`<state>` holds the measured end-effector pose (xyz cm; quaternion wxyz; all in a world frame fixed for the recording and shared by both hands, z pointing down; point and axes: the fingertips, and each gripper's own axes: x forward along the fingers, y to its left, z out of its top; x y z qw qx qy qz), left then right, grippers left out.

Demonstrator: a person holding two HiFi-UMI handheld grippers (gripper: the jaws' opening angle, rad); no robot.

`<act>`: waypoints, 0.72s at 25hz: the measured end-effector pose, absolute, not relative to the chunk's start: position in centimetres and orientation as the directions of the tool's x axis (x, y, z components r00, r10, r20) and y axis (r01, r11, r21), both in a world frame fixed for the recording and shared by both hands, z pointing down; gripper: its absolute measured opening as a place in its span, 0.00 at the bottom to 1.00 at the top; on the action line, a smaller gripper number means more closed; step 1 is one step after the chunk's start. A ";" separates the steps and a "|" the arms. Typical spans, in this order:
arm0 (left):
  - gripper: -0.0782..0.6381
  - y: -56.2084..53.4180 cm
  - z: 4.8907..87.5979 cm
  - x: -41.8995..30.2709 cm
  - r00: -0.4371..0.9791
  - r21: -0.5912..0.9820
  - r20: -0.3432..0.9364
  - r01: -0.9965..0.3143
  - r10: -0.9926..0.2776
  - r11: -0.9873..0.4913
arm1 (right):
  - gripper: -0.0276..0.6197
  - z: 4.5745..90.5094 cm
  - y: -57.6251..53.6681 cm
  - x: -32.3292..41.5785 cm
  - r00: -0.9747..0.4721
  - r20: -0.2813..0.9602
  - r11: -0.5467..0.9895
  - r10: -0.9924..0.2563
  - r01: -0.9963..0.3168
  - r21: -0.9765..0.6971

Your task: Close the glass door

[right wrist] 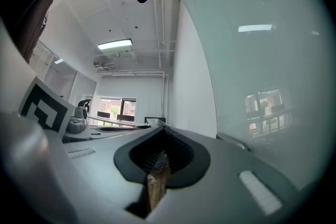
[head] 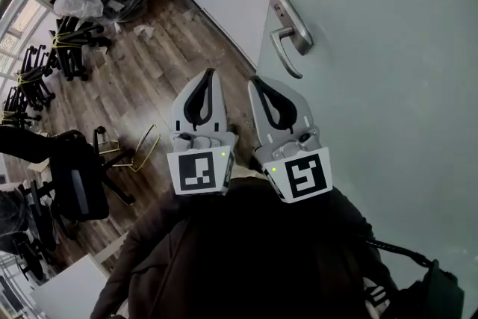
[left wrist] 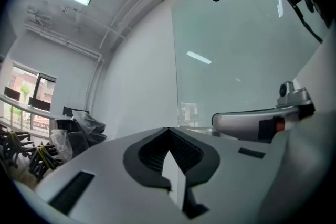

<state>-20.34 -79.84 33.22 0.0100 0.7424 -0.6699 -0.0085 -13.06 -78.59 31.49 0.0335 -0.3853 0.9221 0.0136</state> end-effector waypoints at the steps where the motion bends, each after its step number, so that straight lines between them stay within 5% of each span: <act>1: 0.10 -80.8 33.1 -19.9 0.134 0.026 -0.007 -0.991 -0.991 -0.134 | 0.05 31.3 -79.2 -13.1 -0.693 -0.071 0.695 -0.717 -0.719 0.003; 18: 0.10 -90.2 33.8 -14.7 0.382 0.062 -0.007 -0.922 -0.924 -0.382 | 0.12 31.5 -86.8 -10.9 -0.582 -0.034 0.572 -0.813 -0.808 0.142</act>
